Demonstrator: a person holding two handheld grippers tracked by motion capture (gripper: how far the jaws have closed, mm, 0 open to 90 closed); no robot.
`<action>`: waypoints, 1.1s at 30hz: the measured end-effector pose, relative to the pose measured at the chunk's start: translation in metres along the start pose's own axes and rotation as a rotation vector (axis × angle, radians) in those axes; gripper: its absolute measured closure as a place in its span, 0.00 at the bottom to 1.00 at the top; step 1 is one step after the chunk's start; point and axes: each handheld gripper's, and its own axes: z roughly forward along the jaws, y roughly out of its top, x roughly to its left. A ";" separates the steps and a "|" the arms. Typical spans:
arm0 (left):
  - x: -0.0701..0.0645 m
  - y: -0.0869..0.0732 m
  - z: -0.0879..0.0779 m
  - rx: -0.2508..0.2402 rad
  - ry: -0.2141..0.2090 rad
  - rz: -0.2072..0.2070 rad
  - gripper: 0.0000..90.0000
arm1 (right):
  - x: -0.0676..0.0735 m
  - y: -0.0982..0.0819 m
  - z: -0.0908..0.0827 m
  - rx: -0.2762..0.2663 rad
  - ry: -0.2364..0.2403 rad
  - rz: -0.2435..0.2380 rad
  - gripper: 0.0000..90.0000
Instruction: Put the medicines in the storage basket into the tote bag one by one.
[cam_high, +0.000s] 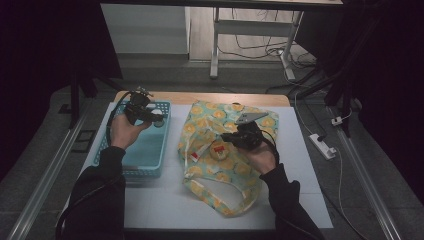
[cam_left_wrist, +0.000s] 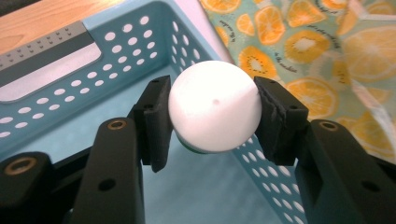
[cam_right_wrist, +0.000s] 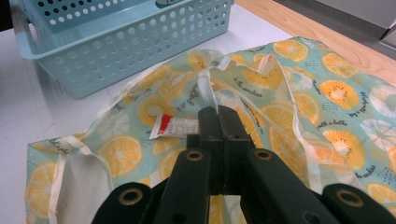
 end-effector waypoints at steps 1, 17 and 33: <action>-0.001 -0.001 -0.002 -0.001 -0.002 0.000 0.56 | 0.000 0.000 0.000 0.001 0.000 0.000 1.00; -0.033 -0.014 -0.027 -0.030 -0.072 0.066 0.56 | 0.000 -0.001 0.003 0.009 -0.004 -0.003 1.00; -0.088 -0.022 -0.024 -0.033 -0.186 0.191 0.56 | 0.000 -0.001 0.002 0.004 -0.008 -0.007 1.00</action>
